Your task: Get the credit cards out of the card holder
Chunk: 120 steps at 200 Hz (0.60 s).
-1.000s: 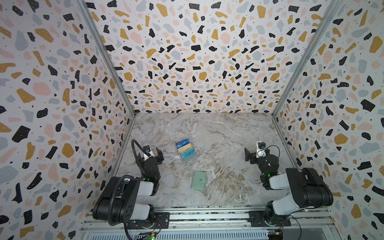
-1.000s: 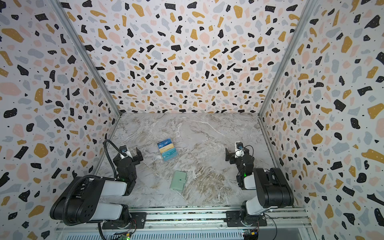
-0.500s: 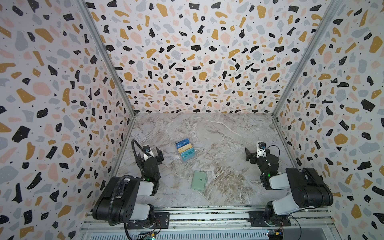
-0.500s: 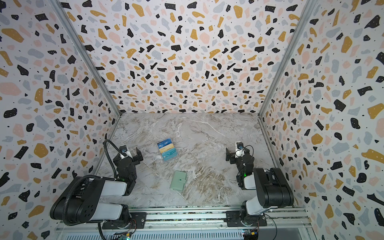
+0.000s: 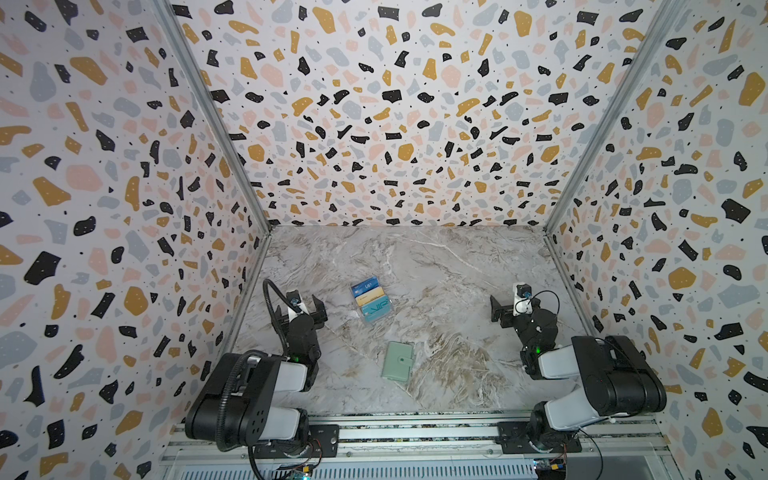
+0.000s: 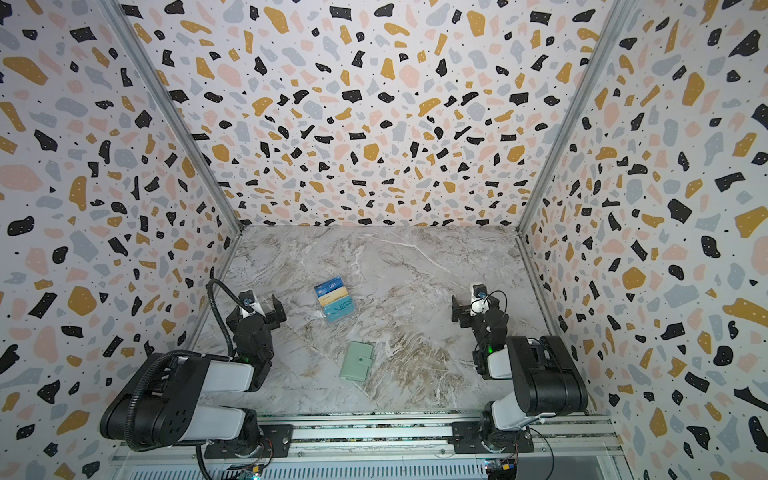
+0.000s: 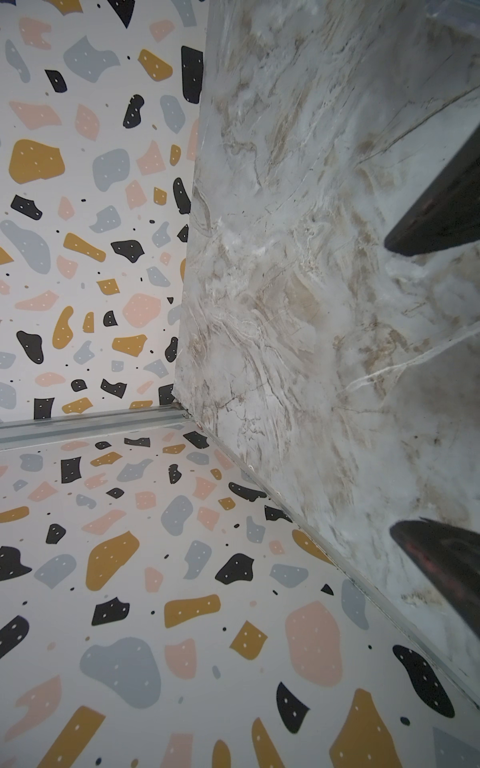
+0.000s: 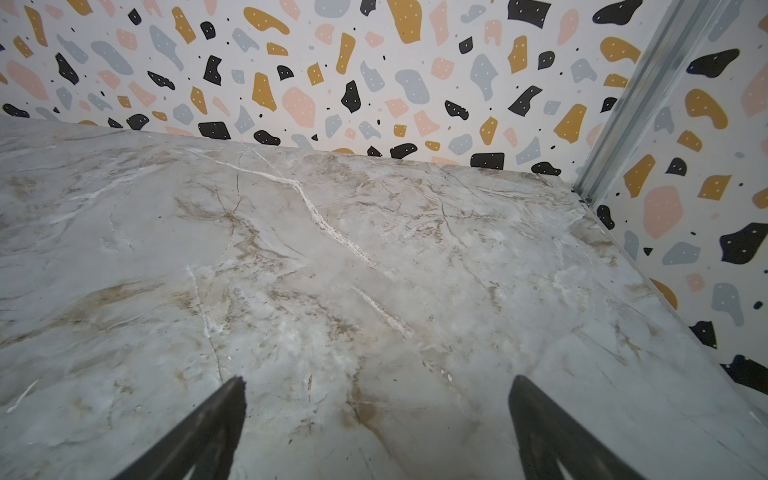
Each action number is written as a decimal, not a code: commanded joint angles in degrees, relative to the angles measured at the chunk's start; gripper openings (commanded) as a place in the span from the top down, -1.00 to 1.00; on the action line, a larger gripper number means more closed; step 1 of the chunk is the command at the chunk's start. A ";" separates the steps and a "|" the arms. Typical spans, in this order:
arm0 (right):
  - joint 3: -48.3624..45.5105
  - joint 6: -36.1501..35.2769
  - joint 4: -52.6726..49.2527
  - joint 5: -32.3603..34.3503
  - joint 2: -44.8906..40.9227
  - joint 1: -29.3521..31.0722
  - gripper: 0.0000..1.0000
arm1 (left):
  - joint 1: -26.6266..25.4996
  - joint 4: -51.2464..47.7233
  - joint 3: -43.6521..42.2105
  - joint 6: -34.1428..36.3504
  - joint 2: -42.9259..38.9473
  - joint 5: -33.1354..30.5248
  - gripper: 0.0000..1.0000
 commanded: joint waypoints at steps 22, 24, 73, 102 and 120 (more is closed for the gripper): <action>1.09 0.09 -0.20 0.52 -1.26 0.17 -0.98 | -0.10 3.24 -0.03 0.05 -0.86 -0.61 -1.00; 1.10 0.16 -0.21 0.55 -1.22 0.21 -0.98 | -0.12 3.24 -0.03 -0.01 -0.85 -0.61 -1.00; 2.93 1.44 -7.18 1.82 -5.89 -0.13 -0.98 | -0.16 -8.38 3.09 -0.54 -7.61 -0.87 -1.00; 4.16 3.49 -13.89 3.64 -10.02 -0.18 -0.98 | -0.16 -20.45 5.75 -4.47 -14.57 -3.26 -1.00; 8.31 8.21 -24.62 5.67 -12.61 -0.09 -0.98 | -0.16 -32.40 9.75 -9.07 -18.15 -4.73 -1.00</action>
